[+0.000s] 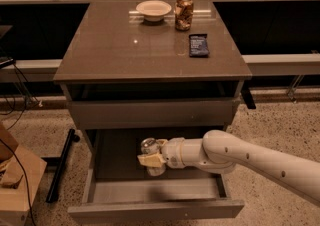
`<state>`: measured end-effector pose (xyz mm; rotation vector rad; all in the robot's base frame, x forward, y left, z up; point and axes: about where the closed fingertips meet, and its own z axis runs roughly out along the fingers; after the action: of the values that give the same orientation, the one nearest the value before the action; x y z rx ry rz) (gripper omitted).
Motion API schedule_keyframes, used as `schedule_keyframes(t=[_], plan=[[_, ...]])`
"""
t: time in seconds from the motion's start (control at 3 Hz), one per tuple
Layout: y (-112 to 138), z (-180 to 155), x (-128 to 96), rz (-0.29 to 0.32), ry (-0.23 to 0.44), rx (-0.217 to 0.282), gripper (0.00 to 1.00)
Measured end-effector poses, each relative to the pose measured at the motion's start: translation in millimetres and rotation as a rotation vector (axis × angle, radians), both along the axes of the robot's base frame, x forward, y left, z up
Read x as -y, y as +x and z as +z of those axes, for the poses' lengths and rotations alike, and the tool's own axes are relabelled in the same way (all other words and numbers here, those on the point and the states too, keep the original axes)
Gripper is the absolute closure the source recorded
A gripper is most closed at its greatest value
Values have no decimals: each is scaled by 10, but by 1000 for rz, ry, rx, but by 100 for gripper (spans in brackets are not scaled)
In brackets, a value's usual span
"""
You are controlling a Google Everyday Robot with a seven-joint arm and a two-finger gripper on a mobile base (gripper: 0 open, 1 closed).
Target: Place 7up can into middle drawer
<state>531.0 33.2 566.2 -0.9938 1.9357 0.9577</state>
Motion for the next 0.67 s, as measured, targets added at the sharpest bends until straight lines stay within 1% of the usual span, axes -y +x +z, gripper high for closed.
schedule_keyframes(t=[0.33, 0.67], plan=[[58, -228, 116, -26, 48, 48, 100], [112, -435, 249, -60, 122, 102, 100]])
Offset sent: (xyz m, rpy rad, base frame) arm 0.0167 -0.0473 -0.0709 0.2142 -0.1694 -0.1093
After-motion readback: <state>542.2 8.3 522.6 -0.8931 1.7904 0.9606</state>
